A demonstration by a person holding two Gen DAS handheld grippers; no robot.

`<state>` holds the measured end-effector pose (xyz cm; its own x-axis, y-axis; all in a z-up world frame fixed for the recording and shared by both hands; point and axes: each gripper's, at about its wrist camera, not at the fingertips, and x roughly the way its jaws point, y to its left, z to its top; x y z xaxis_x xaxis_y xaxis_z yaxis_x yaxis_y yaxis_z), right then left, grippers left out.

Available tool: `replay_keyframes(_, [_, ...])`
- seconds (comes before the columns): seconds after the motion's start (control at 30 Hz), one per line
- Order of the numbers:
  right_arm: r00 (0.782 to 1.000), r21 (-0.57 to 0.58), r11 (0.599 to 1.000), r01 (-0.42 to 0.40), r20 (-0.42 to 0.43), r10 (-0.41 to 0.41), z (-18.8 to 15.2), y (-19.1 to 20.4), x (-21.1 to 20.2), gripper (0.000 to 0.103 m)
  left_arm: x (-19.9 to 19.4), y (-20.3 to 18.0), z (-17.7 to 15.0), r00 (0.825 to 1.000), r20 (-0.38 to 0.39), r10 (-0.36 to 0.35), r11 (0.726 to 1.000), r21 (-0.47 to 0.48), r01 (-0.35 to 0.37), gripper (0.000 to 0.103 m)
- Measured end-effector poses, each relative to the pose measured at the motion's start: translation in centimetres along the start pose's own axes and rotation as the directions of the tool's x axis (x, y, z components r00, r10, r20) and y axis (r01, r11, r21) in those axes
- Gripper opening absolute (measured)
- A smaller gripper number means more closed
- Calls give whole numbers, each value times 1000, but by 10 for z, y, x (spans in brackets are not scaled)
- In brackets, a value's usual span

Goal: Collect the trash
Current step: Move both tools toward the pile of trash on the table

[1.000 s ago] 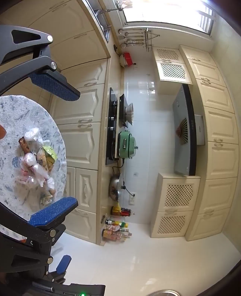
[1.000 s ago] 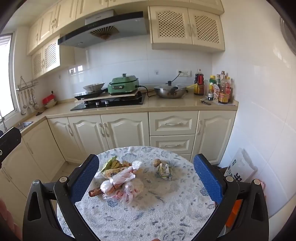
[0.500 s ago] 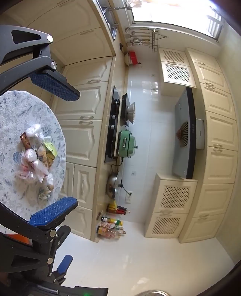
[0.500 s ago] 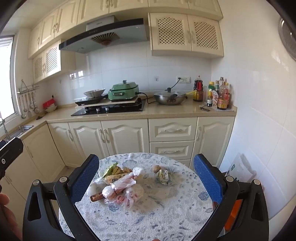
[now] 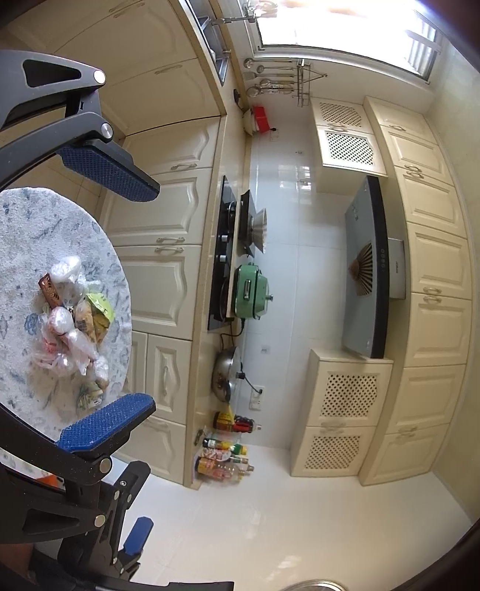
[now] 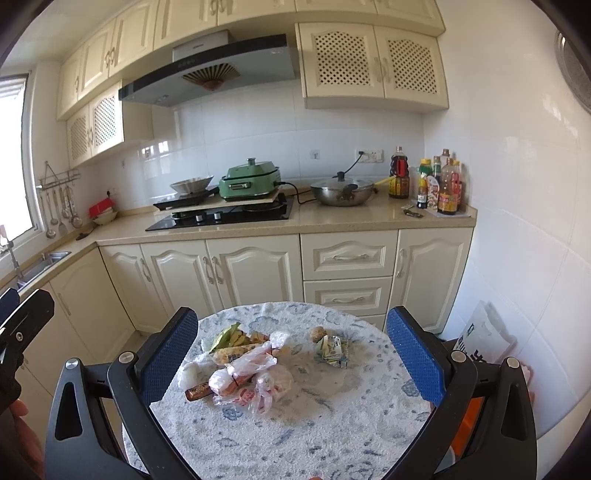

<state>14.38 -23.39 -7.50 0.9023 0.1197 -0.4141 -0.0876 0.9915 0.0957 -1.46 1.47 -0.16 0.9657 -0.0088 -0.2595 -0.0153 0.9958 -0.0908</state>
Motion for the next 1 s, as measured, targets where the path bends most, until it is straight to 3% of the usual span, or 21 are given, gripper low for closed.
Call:
replay_keyframes(0.27, [999,10,1000,-2,-46,3,-9,-5,18,103,14,6,-6,1000,2,13,1000,-5,-13,102])
replay_keyframes(0.43, [990,19,1000,-4,-144,6,-29,-12,54,103,45,15,-17,996,-83,21,1000,-9,-21,102])
replay_keyframes(0.73, [946,-3,1000,-21,-323,19,-77,-6,130,101,116,15,-28,975,-221,22,1000,5,-22,102])
replay_keyframes(1.0, [901,-2,999,-46,-432,41,-109,-4,173,94,165,13,-42,952,-306,16,1000,17,-11,102])
